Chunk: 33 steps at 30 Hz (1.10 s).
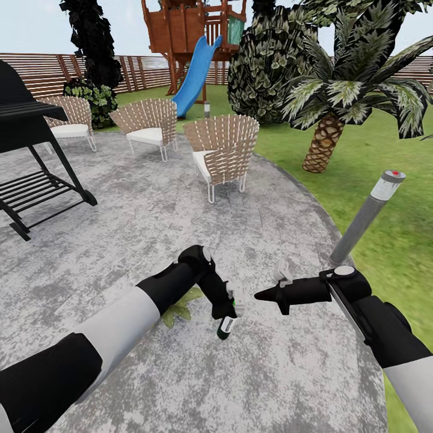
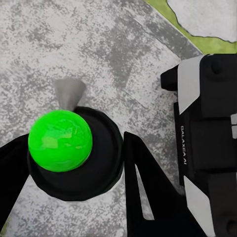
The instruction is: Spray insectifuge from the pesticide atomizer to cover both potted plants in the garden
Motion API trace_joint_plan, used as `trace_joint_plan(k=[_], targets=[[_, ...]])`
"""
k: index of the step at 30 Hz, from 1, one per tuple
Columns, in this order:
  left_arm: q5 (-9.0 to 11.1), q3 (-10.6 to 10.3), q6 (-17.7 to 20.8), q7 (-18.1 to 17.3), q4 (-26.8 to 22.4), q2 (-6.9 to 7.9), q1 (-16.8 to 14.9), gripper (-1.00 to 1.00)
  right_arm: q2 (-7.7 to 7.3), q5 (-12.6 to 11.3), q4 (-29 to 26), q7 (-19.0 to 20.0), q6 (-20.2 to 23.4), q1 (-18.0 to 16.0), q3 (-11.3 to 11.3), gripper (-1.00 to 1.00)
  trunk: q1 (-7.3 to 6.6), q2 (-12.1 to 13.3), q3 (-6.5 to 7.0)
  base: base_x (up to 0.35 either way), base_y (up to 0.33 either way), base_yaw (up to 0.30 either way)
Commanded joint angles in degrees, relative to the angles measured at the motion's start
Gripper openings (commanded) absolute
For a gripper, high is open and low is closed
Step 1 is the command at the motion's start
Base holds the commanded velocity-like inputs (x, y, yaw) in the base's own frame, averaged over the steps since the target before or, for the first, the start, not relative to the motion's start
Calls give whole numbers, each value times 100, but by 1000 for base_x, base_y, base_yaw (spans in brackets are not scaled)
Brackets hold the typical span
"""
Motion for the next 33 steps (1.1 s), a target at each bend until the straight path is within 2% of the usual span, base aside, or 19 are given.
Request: trace_joint_plan(k=[1, 6, 13, 18, 28, 33], targets=[[-30, 2, 60, -33, -31, -1, -3, -100, -4, -9, -2, 7, 43, -6, 6, -100, 0, -3, -5, 0, 0, 0], [-30, 3, 60, 50, -47, -1, 2, -100, 57, -9, -4, 7, 43, -4, 6, -100, 0, -3, -5, 0, 0, 0], [-21, 1, 60, 133, -53, -1, 24, -100, 66, -8, -4, 11, 43, -4, 6, -100, 0, -3, -5, 0, 0, 0], [-19, -7, 52, 130, -56, -166, 54, -100, 61, -8, -4, 7, 43, -4, 6, -100, 0, -3, -5, 0, 0, 0], [-12, -82, 52, 129, -70, -166, 75, -100, 65, -9, -4, 8, 43, -4, 6, -100, 0, -3, -5, 0, 0, 0], [-4, -82, 60, 134, -269, -166, 76, -100, 63, -8, -4, 7, 43, -5, 6, -100, 0, -3, -5, 0, 0, 0]])
